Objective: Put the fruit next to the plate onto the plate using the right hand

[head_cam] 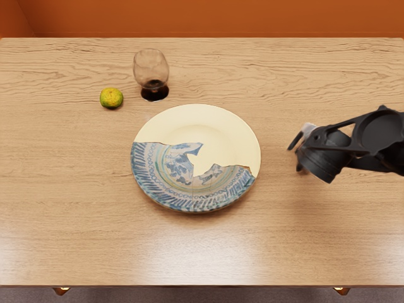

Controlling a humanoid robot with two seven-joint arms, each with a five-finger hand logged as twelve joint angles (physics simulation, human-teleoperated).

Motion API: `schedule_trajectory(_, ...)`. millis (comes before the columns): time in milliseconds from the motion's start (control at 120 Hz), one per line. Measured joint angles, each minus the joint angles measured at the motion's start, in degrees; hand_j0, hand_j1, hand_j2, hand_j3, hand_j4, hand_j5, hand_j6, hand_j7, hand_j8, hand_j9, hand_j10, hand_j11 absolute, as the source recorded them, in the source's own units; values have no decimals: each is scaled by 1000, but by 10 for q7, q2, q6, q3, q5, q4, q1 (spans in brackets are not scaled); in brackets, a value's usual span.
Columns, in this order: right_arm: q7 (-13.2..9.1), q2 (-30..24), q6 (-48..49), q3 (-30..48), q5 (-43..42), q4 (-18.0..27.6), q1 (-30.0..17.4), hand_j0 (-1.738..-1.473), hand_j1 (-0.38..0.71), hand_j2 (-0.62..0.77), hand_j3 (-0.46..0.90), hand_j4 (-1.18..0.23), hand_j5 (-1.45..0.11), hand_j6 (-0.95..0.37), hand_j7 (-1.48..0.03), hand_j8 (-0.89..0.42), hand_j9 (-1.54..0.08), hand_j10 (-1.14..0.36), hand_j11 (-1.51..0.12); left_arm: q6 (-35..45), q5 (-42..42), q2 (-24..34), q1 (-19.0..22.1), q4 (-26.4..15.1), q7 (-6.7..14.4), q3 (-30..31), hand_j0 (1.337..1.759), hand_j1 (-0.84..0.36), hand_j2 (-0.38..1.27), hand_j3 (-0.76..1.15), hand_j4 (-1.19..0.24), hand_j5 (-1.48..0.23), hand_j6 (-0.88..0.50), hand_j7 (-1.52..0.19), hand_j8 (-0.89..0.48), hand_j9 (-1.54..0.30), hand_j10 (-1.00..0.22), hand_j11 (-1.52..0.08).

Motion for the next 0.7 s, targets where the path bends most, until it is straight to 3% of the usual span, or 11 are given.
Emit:
schedule_trajectory(150, 0, -117, 16, 134, 4, 1, -44, -1646, 292, 102, 0, -727, -1063, -444, -993, -144, -1037, -180, -1042, 0, 0, 0, 0, 0, 0, 0, 1658, 339, 1, 0, -8, -11, -8, -11, -8, -11, -8, -11)
schedule_trajectory(250, 1, -202, 137, 303, 5, 0, -127, -1645, 289, 107, 0, -761, -1135, -446, -1048, -109, -1102, -157, -1112, 0, 0, 0, 0, 0, 0, 0, 1658, 339, 1, 0, -8, -11, -8, -11, -8, -11, -8, -11)
schedule_trajectory(350, 1, -240, 270, 469, 9, 0, -215, -1644, 288, 105, 1, -773, -1199, -462, -1081, -84, -1145, -137, -1156, 0, 0, 0, 0, 0, 0, 0, 1658, 339, 1, 0, -8, -11, -8, -11, -8, -11, -8, -10)
schedule_trajectory(475, 1, -221, 351, 571, 8, -15, -272, -1644, 272, 94, 0, -789, -1231, -475, -1106, -101, -1169, -154, -1189, 0, 0, 0, 0, 0, 0, 0, 1658, 339, 1, 0, -8, -10, -8, -10, -8, -10, -8, -10)
schedule_trajectory(517, 1, -201, 362, 584, 5, -29, -280, -1642, 262, 33, 1, -800, -1223, -466, -1111, -102, -1167, -148, -1193, 0, 0, 0, 0, 0, 0, 0, 1658, 339, 1, 0, -8, -10, -8, -10, -8, -10, -8, -10)
schedule_trajectory(700, 1, -132, 381, 609, 2, -64, -290, -1640, 272, 49, 2, -817, -1227, -485, -1125, -102, -1174, -137, -1210, 0, 0, 0, 0, 0, 0, 0, 1658, 339, 1, 0, -8, -10, -8, -10, -8, -10, -8, -10)
